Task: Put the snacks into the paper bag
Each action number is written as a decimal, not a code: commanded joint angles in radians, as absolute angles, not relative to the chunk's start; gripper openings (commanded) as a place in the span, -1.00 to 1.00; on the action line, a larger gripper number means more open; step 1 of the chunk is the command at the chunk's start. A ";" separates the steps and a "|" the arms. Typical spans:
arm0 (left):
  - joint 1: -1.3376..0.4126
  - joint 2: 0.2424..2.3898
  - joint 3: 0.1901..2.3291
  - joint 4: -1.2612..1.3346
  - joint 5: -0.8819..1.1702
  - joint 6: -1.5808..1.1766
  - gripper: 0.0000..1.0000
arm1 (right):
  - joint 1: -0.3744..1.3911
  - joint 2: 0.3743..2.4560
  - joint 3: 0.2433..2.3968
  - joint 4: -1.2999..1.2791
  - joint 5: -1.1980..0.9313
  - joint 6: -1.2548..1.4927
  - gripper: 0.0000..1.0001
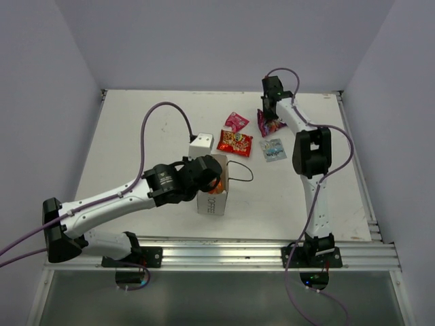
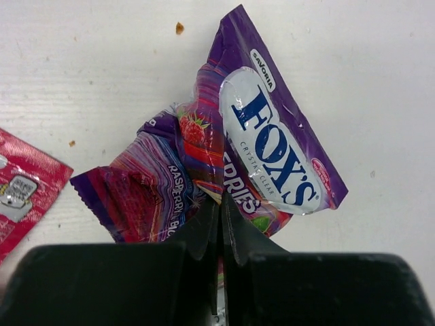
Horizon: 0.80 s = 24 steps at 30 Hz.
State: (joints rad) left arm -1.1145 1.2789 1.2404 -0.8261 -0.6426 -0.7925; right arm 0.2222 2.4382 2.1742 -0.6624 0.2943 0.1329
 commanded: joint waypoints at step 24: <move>-1.114 1.089 1.060 -0.781 -0.638 -0.842 -1.00 | 0.514 1.605 1.949 -0.933 -0.490 0.435 -1.00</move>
State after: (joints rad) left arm -1.1149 1.0943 1.0882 -0.8188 -0.6544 -0.8520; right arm 0.5056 1.6585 2.0285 -0.9371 -0.3119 0.3252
